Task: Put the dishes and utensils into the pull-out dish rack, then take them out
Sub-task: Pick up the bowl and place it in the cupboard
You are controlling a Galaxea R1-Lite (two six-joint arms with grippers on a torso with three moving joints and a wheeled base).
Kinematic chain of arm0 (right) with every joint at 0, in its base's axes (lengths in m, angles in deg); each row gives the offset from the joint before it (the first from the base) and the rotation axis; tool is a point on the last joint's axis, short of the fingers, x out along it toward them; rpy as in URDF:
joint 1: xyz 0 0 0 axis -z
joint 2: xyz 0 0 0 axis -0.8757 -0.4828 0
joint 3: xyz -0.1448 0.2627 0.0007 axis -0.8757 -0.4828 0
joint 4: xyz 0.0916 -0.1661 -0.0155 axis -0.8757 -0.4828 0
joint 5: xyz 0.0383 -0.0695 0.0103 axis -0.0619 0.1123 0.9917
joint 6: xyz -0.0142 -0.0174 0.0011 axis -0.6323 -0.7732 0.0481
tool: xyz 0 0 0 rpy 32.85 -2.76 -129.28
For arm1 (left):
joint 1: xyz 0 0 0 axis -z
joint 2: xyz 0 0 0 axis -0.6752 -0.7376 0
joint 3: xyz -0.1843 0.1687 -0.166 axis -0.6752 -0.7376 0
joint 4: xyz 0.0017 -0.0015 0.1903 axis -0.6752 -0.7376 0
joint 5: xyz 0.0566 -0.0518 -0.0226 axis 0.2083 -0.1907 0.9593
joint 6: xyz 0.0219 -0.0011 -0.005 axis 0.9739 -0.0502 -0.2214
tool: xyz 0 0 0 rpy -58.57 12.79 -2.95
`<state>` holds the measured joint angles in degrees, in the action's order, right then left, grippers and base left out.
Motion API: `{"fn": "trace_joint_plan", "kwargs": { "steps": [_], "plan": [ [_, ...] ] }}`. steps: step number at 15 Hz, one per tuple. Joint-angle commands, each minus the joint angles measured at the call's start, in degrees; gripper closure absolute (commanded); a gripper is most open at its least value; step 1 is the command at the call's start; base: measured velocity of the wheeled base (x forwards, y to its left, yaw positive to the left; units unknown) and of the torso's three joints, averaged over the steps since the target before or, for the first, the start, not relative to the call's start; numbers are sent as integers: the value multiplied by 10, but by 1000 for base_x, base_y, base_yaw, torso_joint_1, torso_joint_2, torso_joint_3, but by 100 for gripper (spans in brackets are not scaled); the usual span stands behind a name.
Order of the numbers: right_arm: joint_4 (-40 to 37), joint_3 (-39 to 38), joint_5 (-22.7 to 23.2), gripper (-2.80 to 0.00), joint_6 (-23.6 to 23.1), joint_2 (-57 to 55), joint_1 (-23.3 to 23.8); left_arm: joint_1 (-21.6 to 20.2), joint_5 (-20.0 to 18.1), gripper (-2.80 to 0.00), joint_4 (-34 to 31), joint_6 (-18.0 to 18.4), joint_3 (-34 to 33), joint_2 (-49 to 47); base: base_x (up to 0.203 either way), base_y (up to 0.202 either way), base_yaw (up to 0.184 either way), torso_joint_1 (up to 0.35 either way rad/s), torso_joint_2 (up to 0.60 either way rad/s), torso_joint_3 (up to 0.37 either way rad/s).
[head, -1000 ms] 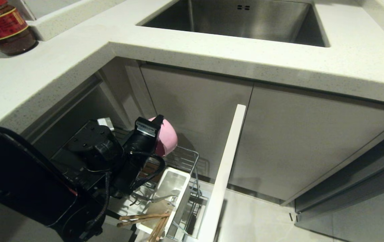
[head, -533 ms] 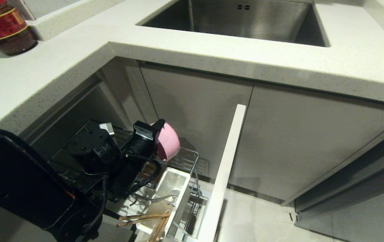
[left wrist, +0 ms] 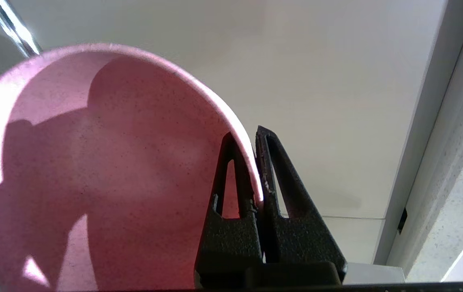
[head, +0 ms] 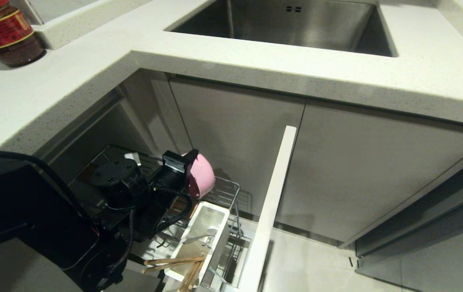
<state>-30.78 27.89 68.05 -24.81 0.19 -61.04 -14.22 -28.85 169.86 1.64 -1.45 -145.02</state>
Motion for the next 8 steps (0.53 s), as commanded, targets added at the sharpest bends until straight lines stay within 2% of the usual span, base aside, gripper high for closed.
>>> {"fn": "trace_joint_plan", "kwargs": {
  "steps": [1,6,8],
  "plan": [
    [0,-15,0,0,0,0,0,-3,1,0,2,-4,3,-13,0,0,0,0,0,0],
    [0,-15,0,0,0,0,0,-3,3,0,2,-8,-3,-14,0,0,0,0,0,0],
    [0,-15,0,0,0,0,0,-5,3,0,2,-27,-15,6,0,0,0,0,0,0]
  ]
}}
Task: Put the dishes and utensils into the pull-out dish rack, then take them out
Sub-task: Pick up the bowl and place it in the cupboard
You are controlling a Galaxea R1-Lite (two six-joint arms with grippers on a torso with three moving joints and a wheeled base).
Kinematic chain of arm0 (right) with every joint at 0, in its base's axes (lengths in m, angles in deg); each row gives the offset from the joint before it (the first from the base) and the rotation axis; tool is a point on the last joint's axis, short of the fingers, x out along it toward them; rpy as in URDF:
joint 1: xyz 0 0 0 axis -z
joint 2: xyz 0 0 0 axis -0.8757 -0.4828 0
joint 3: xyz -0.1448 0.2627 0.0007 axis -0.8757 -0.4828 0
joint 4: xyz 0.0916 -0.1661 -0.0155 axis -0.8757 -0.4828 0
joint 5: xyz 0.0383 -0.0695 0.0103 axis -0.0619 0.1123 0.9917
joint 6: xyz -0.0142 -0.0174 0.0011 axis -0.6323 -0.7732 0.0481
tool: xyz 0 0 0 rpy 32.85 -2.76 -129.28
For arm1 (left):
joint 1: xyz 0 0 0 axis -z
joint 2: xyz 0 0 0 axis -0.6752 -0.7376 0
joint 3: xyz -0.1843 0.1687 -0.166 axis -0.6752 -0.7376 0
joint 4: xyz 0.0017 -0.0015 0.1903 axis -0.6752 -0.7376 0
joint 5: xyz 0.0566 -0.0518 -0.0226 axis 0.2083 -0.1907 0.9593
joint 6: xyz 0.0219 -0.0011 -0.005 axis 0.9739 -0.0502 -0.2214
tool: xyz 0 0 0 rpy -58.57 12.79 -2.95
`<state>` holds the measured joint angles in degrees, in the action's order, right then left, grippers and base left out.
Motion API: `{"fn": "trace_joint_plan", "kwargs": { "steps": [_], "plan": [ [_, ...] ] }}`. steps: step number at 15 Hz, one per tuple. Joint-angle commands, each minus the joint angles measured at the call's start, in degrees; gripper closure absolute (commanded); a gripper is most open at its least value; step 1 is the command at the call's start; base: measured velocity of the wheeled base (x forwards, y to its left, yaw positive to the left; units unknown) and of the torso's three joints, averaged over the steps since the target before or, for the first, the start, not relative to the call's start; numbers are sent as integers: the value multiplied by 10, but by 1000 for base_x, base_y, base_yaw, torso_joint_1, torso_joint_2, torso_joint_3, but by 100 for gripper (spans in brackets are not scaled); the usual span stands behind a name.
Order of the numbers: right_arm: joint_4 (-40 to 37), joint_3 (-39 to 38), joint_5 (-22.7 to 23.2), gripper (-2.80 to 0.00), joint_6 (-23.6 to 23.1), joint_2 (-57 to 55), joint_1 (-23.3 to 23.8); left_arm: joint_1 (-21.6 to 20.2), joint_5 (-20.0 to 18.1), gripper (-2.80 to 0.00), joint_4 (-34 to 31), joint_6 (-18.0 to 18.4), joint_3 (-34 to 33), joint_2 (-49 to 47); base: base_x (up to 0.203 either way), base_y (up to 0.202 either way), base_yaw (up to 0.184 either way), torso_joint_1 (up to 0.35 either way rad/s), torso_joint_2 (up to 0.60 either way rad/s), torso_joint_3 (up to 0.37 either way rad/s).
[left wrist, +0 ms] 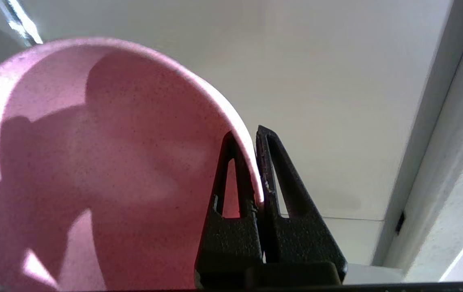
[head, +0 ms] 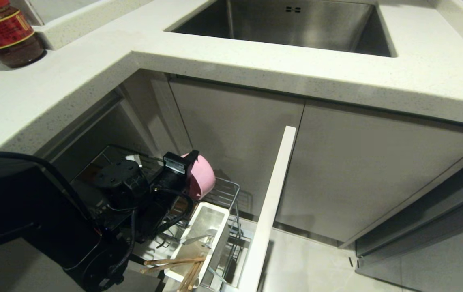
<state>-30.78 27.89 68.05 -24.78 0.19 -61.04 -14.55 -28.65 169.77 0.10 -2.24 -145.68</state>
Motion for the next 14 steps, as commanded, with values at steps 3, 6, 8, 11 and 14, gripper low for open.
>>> {"fn": "trace_joint_plan", "kwargs": {
  "steps": [3,6,8,11,14],
  "plan": [
    [0,-15,0,0,0,0,0,-17,-1,0,3,-38,-18,19,0,0,0,0,0,0],
    [0,-15,0,0,0,0,0,-19,-15,0,3,-40,-14,20,0,0,0,0,0,0],
    [0,-15,0,0,0,0,0,-19,-19,0,3,-40,-10,20,0,0,0,0,0,0],
    [0,-15,0,0,0,0,0,-22,-23,0,3,-41,-12,15,0,0,0,0,0,0],
    [0,-15,0,0,0,0,0,-25,-22,0,3,-47,-17,12,0,0,0,0,0,0]
  ]
}}
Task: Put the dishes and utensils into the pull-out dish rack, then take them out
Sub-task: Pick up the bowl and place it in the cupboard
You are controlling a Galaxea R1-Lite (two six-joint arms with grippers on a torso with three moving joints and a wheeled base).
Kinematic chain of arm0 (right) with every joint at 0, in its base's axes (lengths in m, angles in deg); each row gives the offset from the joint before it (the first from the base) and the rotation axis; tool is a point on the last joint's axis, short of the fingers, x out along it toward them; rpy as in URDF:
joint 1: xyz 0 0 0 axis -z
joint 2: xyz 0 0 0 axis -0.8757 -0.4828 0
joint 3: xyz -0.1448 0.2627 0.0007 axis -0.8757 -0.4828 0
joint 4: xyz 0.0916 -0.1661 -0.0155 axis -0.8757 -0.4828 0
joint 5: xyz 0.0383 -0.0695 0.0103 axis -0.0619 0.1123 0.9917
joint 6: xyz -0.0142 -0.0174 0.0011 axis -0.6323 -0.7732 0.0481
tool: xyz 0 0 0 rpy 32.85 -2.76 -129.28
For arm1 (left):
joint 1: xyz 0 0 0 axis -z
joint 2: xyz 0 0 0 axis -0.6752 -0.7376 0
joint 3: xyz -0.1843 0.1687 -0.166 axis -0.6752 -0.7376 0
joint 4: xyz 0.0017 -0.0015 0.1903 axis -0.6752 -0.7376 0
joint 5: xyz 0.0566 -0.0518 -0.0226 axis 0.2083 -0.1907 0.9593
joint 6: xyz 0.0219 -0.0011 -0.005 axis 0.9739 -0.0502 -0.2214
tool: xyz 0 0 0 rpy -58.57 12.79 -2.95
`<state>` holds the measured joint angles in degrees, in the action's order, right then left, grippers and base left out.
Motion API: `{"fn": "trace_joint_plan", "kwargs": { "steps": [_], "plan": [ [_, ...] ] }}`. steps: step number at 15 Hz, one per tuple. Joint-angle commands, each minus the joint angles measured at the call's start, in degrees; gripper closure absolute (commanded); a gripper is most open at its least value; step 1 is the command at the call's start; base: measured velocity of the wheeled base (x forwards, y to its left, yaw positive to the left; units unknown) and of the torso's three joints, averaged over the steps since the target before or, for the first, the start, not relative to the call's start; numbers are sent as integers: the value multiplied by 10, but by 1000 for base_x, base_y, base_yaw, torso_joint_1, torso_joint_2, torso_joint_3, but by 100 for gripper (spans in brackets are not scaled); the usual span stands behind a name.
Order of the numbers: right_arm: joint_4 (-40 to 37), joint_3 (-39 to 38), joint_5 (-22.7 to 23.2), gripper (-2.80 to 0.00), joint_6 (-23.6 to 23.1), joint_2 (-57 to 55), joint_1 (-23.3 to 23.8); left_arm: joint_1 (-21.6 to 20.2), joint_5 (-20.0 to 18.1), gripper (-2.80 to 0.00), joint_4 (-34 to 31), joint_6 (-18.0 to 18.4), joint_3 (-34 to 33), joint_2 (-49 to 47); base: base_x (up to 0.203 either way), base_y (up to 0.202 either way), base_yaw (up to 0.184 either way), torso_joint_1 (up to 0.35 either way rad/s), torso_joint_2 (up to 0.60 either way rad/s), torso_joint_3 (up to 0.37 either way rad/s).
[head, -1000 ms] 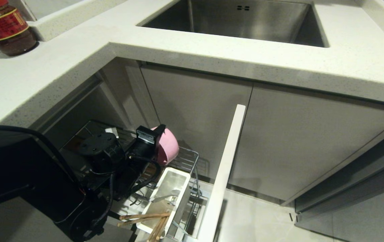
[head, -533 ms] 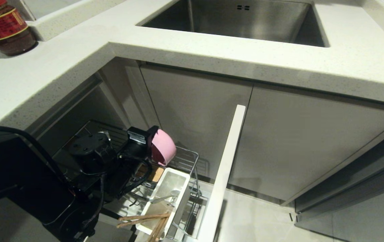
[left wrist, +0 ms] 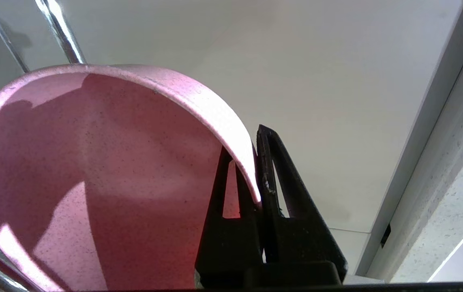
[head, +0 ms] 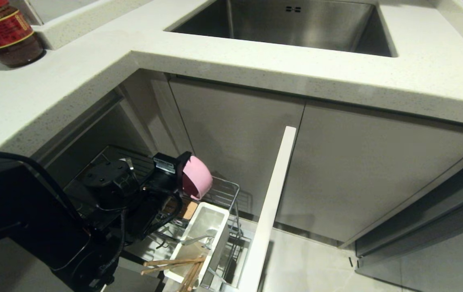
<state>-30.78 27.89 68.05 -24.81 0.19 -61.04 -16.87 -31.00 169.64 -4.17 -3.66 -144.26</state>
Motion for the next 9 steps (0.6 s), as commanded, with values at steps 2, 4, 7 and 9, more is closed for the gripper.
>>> {"fn": "trace_joint_plan", "kwargs": {
  "steps": [2,4,7,9],
  "plan": [
    [0,-15,0,0,0,0,0,-2,2,0,4,-5,-6,-7,0,0,0,0,0,0],
    [0,-15,0,0,0,0,0,-2,3,0,4,-5,-6,-12,0,0,0,0,0,0],
    [0,-15,0,0,0,0,0,-2,6,0,4,-5,-6,-18,0,0,0,0,0,0],
    [0,-15,0,0,0,0,0,-1,6,0,4,-5,-6,-19,0,0,0,0,0,0]
  ]
}}
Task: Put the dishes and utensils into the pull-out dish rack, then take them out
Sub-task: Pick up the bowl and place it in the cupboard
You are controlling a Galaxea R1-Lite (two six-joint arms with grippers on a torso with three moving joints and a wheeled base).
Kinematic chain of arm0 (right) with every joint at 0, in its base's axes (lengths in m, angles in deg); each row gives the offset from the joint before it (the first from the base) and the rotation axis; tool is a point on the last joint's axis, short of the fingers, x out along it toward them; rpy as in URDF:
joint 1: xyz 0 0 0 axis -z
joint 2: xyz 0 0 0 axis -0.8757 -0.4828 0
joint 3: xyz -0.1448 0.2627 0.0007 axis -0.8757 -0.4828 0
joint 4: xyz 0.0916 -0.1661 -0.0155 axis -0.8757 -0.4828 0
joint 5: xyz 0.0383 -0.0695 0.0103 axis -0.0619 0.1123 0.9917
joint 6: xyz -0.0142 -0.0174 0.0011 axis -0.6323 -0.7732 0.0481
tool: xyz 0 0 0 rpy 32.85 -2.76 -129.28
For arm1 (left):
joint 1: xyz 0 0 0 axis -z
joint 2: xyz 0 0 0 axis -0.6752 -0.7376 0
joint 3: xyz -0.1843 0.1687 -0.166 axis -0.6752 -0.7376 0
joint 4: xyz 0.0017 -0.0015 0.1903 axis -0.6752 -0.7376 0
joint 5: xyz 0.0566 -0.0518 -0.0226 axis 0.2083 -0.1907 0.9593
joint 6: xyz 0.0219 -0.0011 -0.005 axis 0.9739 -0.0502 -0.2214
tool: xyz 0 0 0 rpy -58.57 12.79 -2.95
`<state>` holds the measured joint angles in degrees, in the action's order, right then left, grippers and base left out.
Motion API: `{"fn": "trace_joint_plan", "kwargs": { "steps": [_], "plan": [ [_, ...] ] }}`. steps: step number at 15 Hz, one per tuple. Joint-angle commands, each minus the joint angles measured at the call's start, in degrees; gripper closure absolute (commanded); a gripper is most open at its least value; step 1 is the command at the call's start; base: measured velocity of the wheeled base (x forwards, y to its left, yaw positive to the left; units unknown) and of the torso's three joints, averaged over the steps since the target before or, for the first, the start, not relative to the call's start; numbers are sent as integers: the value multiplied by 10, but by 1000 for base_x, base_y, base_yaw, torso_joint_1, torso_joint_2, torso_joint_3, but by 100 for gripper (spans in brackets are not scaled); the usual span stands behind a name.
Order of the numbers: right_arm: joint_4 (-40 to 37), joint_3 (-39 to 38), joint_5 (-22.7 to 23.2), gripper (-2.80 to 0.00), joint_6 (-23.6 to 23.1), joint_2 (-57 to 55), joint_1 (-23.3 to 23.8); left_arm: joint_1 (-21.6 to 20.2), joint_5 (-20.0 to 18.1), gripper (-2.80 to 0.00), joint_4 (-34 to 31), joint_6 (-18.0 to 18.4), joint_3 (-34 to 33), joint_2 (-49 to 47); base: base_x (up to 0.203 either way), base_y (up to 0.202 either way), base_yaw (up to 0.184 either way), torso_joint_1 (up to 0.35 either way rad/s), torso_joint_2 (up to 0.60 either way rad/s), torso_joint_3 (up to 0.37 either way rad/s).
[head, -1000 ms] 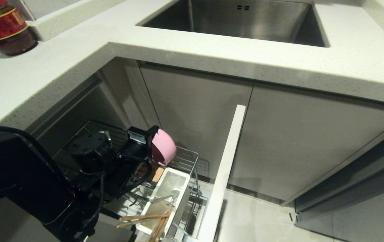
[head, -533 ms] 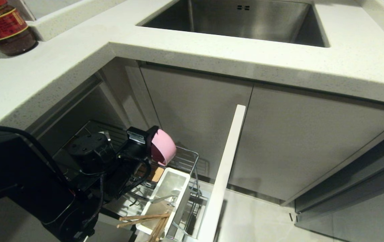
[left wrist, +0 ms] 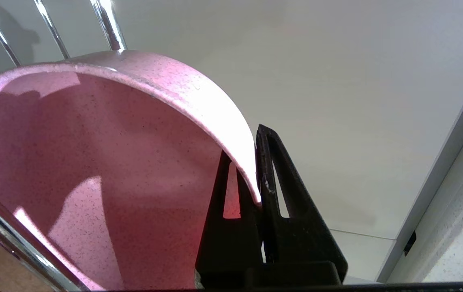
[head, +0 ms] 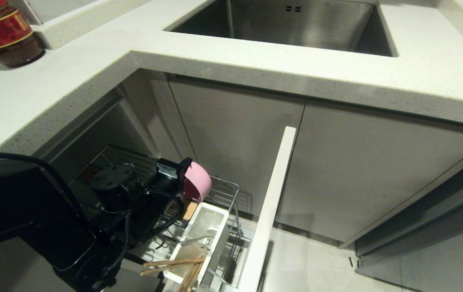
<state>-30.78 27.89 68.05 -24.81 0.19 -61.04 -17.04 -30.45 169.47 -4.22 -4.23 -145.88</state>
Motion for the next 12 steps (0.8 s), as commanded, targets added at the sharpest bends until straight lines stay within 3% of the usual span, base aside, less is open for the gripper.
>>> {"fn": "trace_joint_plan", "kwargs": {
  "steps": [1,2,3,9,12],
  "plan": [
    [0,-15,0,0,0,0,0,1,1,0,6,-4,0,-3,0,0,0,0,0,0],
    [0,-15,0,0,0,0,0,1,-3,0,6,-4,0,-1,0,0,0,0,0,0],
    [0,-15,0,0,0,0,0,1,-3,-280,6,-3,0,-1,0,0,0,0,0,0],
    [0,-15,0,0,0,0,0,12,26,-280,2,-3,-1,38,0,0,0,0,0,0],
    [0,-15,0,0,0,0,0,13,35,-280,-67,-3,-2,96,0,0,0,0,0,0]
  ]
}}
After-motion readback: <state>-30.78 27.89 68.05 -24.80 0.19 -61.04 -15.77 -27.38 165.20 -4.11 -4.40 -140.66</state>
